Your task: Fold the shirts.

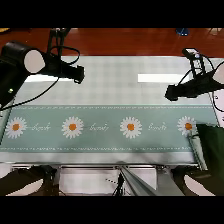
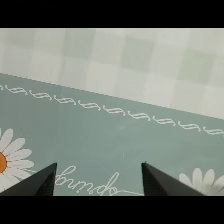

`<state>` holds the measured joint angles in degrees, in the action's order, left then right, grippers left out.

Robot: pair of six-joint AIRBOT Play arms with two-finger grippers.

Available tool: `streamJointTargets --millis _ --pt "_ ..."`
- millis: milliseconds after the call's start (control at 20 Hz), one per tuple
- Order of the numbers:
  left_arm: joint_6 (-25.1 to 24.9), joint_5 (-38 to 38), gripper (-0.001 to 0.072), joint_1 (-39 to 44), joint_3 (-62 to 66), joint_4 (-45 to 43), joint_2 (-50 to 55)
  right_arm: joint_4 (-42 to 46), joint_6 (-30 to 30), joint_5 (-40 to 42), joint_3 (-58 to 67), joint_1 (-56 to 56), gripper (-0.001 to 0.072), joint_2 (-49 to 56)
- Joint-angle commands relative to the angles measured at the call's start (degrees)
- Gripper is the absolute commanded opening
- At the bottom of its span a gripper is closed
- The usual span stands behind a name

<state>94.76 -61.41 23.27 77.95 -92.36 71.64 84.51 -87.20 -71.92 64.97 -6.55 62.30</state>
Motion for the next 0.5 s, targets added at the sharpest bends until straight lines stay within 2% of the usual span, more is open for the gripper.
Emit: streamJointTargets --millis 0,450 --pt "0.52 1.44 0.0713 -0.04 -0.15 0.00 -0.13 0.00 0.00 0.00 0.07 -0.07 0.0604 0.02" --pt "0.52 1.44 0.0713 -0.04 -0.15 0.00 1.31 0.00 0.00 0.00 0.07 -0.07 0.0604 0.02"
